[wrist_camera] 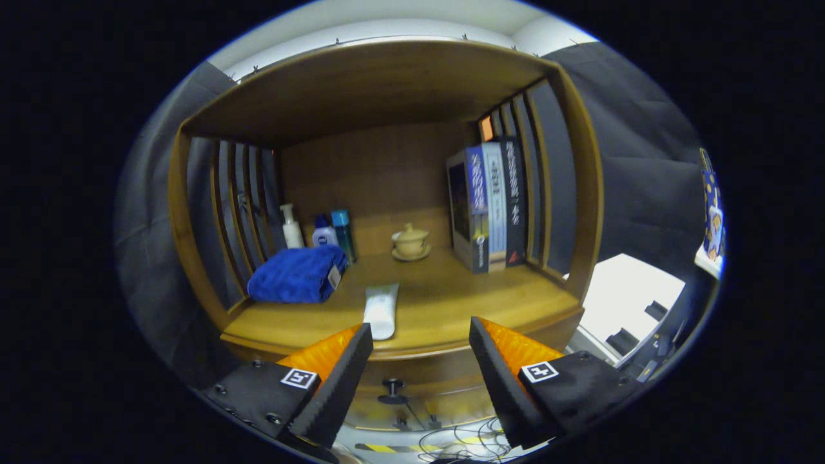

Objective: Pull open the drawer, take out the items inside it, and place them on the countertop above the cabinet.

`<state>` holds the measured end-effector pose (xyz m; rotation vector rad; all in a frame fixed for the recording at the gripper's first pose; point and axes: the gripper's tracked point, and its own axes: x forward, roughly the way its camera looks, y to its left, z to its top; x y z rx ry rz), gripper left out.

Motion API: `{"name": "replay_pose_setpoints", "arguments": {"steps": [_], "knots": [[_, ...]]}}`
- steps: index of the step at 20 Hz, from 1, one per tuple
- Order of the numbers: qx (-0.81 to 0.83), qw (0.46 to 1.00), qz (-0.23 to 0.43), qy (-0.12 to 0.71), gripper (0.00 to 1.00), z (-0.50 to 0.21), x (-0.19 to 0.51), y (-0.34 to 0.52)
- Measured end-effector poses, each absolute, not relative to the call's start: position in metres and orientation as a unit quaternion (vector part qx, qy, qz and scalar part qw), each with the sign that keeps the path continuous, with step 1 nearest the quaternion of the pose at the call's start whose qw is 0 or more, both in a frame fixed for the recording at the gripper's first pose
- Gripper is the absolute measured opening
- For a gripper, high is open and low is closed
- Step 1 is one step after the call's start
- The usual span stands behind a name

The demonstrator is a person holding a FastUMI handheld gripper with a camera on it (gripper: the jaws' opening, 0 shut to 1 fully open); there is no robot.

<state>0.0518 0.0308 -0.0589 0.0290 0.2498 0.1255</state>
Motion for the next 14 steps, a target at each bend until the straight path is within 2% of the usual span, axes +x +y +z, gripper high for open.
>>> {"name": "replay_pose_setpoints", "arguments": {"steps": [6, 14], "knots": [[-0.004, 0.997, 0.033, 0.069, 0.99, 0.012, 0.043, -0.011], [0.016, 0.998, 0.043, 0.036, 0.99, 0.063, 0.023, -0.017]]}}
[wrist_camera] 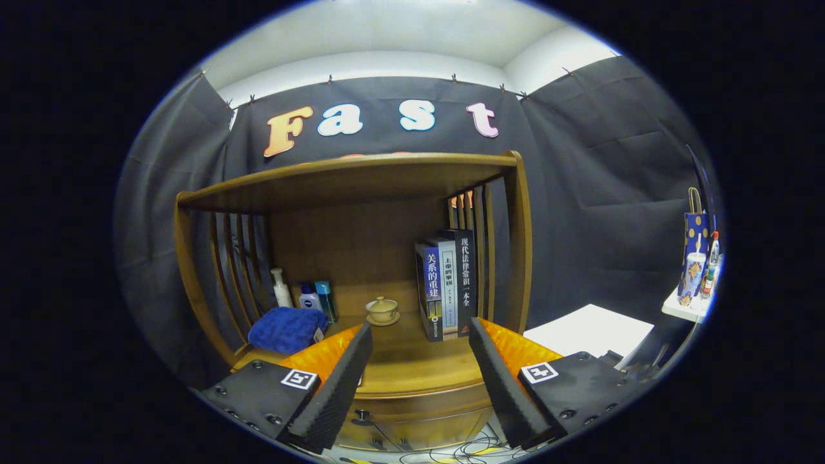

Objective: Pull open the drawer, take out the items inside it, and place them on the countertop above the cabinet.

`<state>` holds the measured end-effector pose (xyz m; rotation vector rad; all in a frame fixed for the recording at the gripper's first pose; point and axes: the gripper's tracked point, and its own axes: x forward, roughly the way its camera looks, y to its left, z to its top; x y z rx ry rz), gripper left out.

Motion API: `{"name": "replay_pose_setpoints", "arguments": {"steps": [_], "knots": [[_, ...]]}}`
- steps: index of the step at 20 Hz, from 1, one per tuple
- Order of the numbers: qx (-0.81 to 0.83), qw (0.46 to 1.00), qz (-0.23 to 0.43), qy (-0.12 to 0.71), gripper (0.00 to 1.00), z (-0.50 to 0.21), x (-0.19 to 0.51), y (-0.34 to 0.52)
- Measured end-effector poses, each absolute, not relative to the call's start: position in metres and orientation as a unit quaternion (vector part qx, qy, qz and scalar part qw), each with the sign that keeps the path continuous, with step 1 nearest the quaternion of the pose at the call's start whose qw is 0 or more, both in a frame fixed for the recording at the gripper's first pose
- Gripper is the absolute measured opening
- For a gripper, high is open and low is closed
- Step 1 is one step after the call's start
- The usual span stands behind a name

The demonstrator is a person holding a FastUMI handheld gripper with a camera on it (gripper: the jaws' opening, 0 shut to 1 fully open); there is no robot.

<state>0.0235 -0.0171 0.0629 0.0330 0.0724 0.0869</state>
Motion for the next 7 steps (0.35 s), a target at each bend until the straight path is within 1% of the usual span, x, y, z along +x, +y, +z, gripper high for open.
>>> {"name": "replay_pose_setpoints", "arguments": {"steps": [7], "knots": [[0.025, 0.998, 0.049, 0.039, 0.99, 0.0633, 0.0186, -0.016]]}}
